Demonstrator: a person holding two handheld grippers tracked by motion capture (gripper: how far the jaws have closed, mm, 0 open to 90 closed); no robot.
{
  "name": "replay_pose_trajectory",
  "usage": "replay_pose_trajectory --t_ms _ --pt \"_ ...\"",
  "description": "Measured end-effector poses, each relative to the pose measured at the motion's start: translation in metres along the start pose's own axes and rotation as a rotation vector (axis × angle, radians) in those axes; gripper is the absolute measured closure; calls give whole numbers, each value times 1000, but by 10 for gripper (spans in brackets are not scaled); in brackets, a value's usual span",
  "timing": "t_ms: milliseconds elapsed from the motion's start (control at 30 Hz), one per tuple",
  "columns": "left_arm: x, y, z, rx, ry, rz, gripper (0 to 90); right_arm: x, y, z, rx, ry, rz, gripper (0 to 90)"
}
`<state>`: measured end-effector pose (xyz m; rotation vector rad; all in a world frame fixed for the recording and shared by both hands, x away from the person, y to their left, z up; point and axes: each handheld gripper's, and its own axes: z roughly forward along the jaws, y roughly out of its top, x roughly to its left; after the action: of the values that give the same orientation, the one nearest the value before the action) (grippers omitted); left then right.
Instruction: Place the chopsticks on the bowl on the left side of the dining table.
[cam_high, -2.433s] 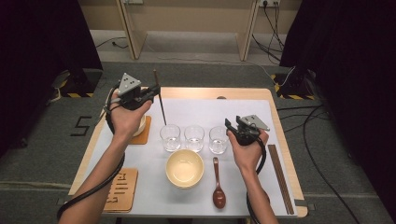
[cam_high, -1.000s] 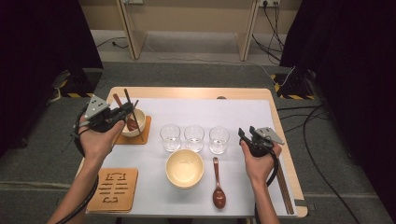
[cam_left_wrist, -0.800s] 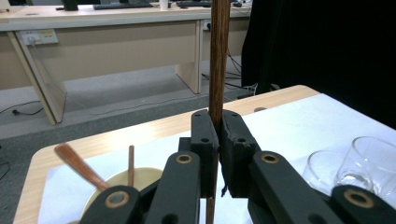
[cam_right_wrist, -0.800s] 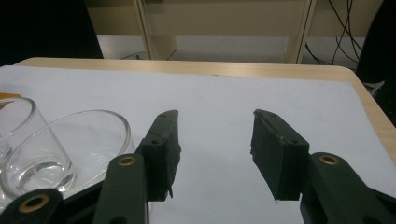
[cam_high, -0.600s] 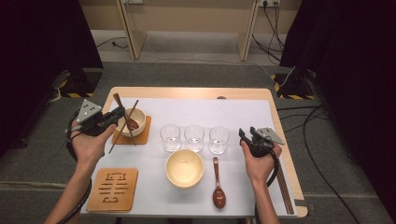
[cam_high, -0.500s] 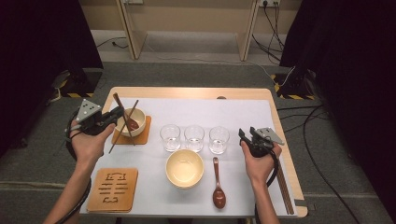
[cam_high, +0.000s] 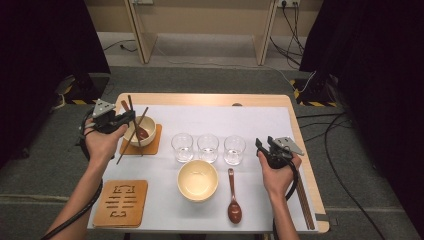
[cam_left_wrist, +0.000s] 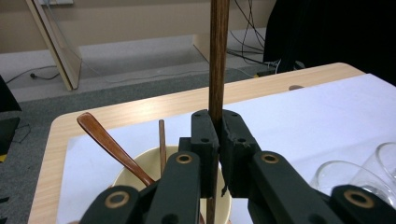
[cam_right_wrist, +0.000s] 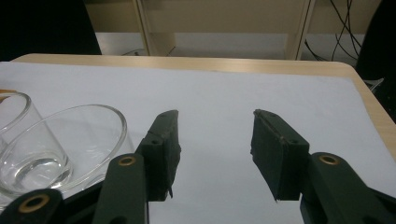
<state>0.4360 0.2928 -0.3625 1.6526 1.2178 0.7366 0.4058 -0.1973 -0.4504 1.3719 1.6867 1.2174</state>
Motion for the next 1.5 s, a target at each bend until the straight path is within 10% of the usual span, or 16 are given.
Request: replay_pose_trajectory --t_ms 700,1500 --pt "-6 4 70 206 53 23 837 1 0 -1 0 -2 -14 520" --pt "-1 -8 93 364 109 25 833 4 -2 1 5 3 -19 522"
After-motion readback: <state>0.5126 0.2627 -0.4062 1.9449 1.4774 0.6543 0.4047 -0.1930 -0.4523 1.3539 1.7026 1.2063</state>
